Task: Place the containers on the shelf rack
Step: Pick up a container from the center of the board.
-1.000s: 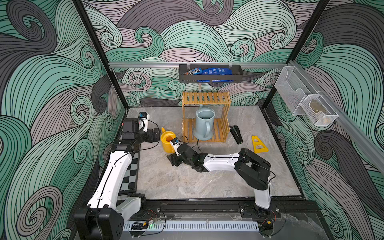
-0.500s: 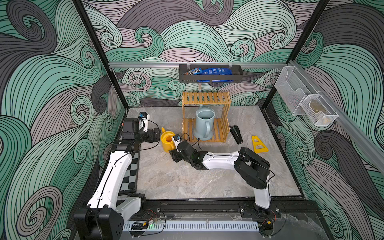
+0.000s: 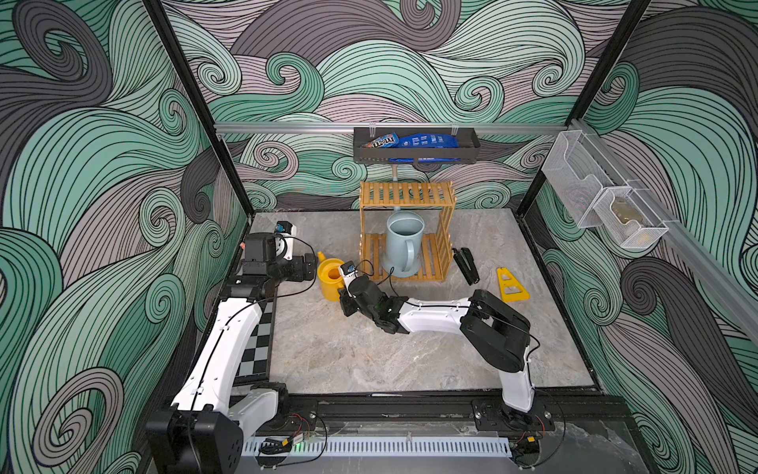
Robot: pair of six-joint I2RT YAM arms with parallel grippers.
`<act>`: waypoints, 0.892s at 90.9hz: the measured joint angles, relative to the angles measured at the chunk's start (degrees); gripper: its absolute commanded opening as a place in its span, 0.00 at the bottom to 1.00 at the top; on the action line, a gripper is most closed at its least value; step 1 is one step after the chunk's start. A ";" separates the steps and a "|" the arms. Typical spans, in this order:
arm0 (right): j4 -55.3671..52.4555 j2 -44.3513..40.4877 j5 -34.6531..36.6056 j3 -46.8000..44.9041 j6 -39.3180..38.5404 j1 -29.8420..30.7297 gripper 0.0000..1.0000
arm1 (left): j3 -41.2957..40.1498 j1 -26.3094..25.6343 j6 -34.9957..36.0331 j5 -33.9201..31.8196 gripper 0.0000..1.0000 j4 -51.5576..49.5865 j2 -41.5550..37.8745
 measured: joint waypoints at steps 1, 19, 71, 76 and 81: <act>0.00 0.00 0.00 0.00 -0.09 0.00 0.19 | 0.00 0.00 0.00 0.00 0.91 0.00 0.00; 0.26 -1.46 0.02 -1.97 -1.14 0.26 0.18 | 0.04 0.00 0.00 -0.09 0.91 -0.04 0.02; -1.95 -18.16 -1.97 -12.28 -1.53 2.45 0.13 | 0.04 0.00 0.00 -0.61 0.91 0.02 0.02; -2.38 -19.71 -2.47 -13.20 -1.25 2.64 0.13 | 0.04 0.00 0.00 -0.59 0.91 0.02 0.02; -3.08 -21.27 -2.84 -14.32 -0.76 2.73 0.12 | 0.04 0.02 0.00 -0.59 0.91 0.02 0.02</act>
